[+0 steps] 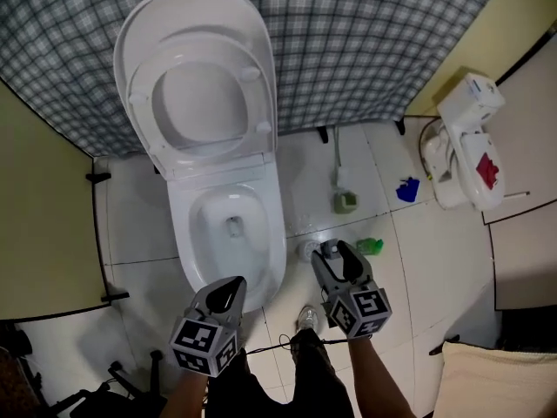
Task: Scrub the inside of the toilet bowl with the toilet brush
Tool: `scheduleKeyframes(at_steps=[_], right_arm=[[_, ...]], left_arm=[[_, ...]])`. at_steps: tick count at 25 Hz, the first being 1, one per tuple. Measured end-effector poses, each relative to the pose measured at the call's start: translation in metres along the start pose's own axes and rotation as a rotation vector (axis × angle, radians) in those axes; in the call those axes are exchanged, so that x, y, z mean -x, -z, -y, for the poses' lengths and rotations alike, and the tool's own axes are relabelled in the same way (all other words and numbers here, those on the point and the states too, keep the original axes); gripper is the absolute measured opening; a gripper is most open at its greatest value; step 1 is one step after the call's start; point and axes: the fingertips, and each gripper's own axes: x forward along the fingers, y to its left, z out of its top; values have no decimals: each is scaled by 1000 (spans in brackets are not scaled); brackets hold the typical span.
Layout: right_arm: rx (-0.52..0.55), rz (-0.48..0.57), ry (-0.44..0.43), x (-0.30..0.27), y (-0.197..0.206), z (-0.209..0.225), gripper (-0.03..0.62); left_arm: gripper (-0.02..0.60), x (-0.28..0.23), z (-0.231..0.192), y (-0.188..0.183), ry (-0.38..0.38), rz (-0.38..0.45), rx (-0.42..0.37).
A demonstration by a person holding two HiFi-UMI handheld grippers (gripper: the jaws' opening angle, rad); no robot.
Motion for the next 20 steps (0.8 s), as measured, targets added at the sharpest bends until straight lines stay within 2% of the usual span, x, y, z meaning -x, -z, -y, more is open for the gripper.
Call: scheduleKeyframes(at_steps=[1,3,5,7,11,13,16,20], right_arm=[[18,26,-30,-1,-7,-13,279],[58,62,-96,6,-33,-44,220],[99,90,-163,20,-69,-78,149],[112,107,-237,39,-102,-111,113],[51,124,-372,73,-148,-160,112],[30,156,-392,86,-171,-174,66],[29,223,-442,111,-215,-202,15],[73,276,-524,137,-249,-230,6]], left_arm=[[-6,-2,-4,1,6,37,3],[-6,6,-3,-13,11,98,0],[-6,26,4,-41,13,147,-13],[-6,49,14,-70,16,187,-17],[-6,92,31,-115,8,251,-13],[-6,110,38,-134,7,267,-57],[-8,146,52,-173,0,315,-114],[-8,175,66,-197,-8,372,-140]])
